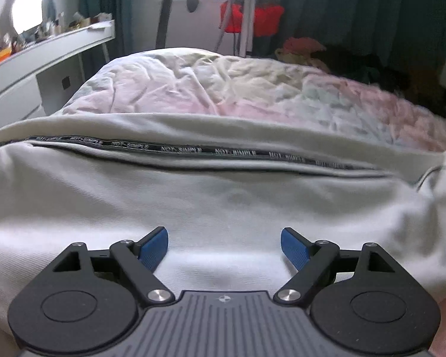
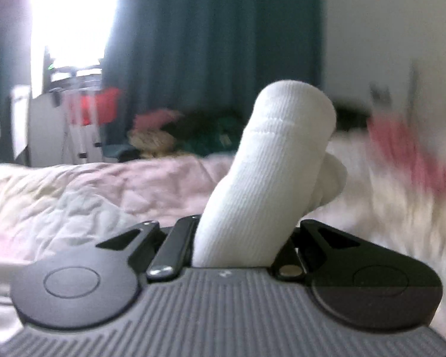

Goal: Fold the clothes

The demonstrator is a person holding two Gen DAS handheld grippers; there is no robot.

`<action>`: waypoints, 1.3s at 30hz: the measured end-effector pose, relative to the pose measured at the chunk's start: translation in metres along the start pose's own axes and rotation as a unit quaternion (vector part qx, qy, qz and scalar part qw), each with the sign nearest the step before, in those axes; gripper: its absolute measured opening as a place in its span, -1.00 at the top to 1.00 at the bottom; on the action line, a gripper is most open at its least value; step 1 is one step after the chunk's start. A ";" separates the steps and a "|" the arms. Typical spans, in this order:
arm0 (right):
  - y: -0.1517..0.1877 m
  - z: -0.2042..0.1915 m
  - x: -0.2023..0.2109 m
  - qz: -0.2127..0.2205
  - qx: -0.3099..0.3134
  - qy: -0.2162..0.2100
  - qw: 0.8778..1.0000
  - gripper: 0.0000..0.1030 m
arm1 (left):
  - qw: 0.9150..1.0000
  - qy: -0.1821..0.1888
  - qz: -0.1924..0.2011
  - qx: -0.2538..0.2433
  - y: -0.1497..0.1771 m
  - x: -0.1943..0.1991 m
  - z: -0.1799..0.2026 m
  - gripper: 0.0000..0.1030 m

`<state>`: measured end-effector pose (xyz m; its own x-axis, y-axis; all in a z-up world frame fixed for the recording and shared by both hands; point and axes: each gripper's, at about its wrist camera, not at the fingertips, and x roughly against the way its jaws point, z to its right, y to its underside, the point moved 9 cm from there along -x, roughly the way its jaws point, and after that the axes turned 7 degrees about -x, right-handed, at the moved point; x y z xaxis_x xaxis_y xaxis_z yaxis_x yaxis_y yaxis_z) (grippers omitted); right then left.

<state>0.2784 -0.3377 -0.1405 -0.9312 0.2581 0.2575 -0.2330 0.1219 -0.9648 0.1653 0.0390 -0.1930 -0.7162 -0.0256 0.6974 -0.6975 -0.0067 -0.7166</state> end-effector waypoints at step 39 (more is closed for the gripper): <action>0.151 -0.274 0.215 -0.237 0.231 -0.412 0.849 -0.29 | 0.982 0.114 0.049 0.140 -0.027 0.047 -0.092 -0.61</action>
<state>0.1196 -0.0015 -0.2165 -0.5378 -0.4954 0.6822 -0.5444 -0.4139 -0.7297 0.1485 0.1300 -0.1402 -0.7890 0.1839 0.5863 -0.6134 -0.2908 -0.7343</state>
